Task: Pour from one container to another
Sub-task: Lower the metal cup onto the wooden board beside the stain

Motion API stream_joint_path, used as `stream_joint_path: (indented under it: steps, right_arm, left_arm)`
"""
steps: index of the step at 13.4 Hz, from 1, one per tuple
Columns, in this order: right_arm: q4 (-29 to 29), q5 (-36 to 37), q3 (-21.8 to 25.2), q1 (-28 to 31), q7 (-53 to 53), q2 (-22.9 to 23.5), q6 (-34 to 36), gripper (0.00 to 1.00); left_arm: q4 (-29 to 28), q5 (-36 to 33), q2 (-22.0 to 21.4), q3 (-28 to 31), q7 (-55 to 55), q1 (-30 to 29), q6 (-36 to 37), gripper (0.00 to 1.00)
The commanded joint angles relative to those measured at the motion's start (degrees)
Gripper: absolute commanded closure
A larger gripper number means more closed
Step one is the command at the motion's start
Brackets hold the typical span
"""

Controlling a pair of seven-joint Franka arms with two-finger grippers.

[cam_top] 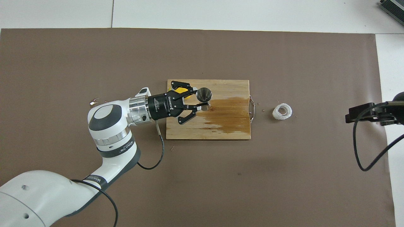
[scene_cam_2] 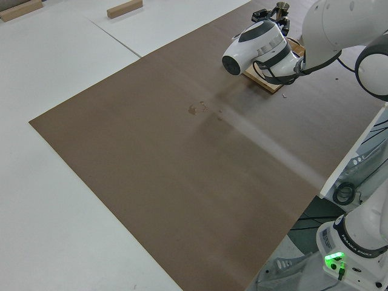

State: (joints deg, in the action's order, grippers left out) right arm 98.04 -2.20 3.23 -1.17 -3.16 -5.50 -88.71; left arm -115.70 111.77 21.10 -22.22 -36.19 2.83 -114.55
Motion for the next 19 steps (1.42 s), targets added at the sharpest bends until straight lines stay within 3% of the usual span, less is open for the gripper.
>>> stream_joint_path:
  steps: [1,7,11,19]
  right_arm:
    - [0.57,0.45,-0.51,0.47,-0.53,-0.56,0.38,0.0]
    - [0.57,0.53,-0.51,0.47,-0.53,-0.56,0.38,0.0]
    - [0.57,0.45,-0.51,0.47,-0.53,-0.56,0.38,0.0]
    - [0.57,0.45,-0.51,0.47,-0.53,-0.56,0.38,0.0]
  left_arm:
    - [-3.56,6.95,-3.78,1.3,1.56,3.22,-3.66,0.75]
    - [-6.03,18.47,-4.67,1.39,10.42,8.93,-10.42,0.75]
    - [-6.12,21.39,-4.49,1.65,15.0,11.84,-15.87,0.75]
    - [-5.5,26.92,-0.28,3.14,22.21,15.09,-15.18,0.75]
